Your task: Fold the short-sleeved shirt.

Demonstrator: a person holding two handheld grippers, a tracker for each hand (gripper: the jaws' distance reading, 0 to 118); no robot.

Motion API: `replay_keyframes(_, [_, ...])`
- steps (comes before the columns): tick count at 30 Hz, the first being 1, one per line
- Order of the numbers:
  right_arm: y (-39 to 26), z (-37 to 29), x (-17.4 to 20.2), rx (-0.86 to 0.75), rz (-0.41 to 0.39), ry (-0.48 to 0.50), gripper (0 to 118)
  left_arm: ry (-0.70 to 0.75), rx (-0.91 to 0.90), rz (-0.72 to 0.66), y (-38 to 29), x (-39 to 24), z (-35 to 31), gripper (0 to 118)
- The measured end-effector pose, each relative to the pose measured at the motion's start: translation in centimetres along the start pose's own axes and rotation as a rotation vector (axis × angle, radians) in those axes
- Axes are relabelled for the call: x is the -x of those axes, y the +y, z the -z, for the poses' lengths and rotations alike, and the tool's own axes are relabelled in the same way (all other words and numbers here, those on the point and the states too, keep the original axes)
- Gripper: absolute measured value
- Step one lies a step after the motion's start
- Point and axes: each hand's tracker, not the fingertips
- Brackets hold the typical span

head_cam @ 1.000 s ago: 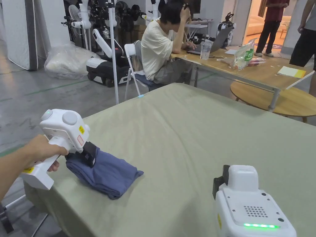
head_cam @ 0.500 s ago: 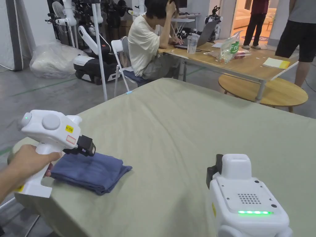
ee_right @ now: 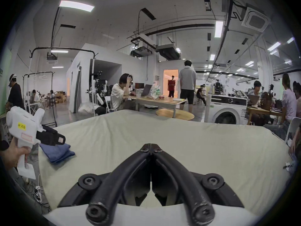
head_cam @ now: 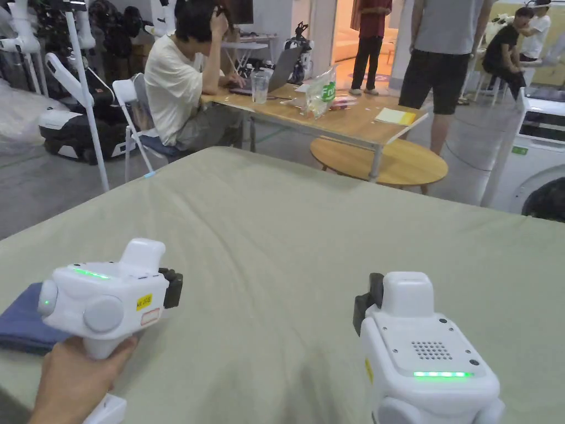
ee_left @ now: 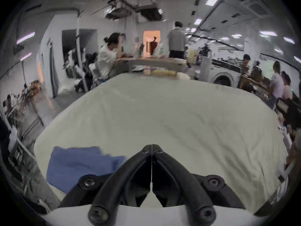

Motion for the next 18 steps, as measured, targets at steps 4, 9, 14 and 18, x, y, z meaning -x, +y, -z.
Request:
replay_keyframes(4, [-0.5, -2.4, -3.9, -0.003, -0.019, -0.085, 0, -0.064, -0.116, 0.038, -0.1, -9.1, -1.5, 0])
replay_keyframes(9, [-0.7, -5.8, -9.0, -0.009, 0.003, -0.203, 0, -0.115, -0.254, 0.036, -0.2, -17.6, -3.1, 0])
replay_keyframes(14, [-0.4, -8.7, -13.7, -0.028, 0.028, -0.323, 0, -0.160, -0.317, 0.026, 0.5, -23.2, -3.5, 0])
replay_keyframes(18, [-0.4, -10.3, -16.6, -0.046, 0.071, -0.394, 0, -0.167, -0.398, 0.016, 1.1, -25.2, -3.6, 0])
